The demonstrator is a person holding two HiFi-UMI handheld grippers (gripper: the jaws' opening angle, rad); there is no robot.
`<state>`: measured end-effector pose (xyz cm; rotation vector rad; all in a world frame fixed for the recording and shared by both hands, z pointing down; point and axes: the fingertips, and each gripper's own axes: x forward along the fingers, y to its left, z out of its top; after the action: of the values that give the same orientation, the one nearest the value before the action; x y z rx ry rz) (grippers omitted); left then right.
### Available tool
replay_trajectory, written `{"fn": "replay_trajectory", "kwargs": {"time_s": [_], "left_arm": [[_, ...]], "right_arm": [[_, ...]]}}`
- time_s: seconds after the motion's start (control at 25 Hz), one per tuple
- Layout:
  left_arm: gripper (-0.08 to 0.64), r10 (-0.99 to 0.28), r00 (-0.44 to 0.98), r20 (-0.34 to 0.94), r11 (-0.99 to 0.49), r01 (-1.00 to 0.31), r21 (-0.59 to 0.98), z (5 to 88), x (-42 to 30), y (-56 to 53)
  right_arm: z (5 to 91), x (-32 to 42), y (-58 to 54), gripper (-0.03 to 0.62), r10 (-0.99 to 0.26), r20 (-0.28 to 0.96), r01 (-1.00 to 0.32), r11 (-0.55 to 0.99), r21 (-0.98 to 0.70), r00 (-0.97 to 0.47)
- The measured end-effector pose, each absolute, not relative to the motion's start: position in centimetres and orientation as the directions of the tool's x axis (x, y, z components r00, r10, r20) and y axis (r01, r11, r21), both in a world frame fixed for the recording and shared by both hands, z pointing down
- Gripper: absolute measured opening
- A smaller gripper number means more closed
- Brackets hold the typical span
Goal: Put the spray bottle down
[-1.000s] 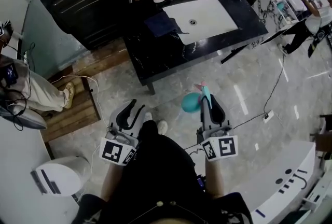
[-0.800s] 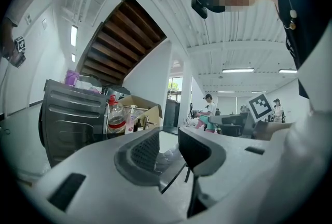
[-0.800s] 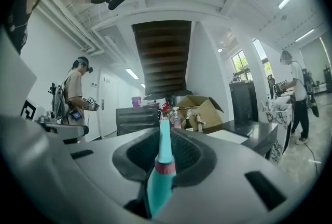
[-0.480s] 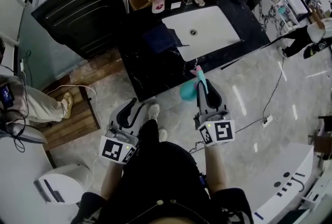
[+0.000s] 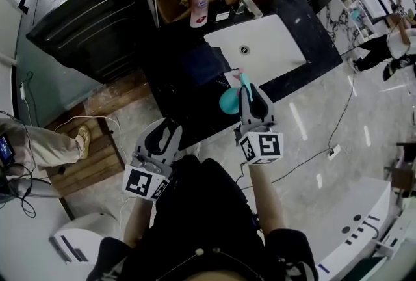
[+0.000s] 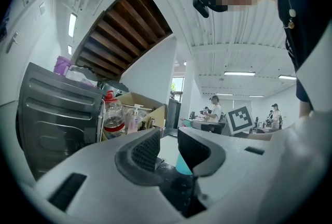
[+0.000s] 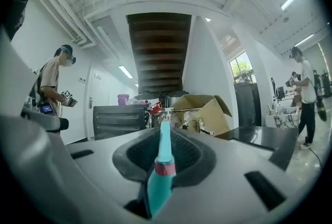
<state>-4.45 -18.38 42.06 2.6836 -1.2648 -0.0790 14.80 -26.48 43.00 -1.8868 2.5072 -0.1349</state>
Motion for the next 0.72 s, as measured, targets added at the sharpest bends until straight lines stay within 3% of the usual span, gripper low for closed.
{"fn": "replay_trajectory", "kwargs": {"time_s": [0.72], "left_arm": [[0.103,-0.820,0.571,0.037,-0.554,-0.808,0.203,42.7,-5.5,-23.3]], "right_arm": [[46.0,12.0,-31.6,0.066,-0.935,0.071,-0.936,0.342,-0.080,-0.347]]}}
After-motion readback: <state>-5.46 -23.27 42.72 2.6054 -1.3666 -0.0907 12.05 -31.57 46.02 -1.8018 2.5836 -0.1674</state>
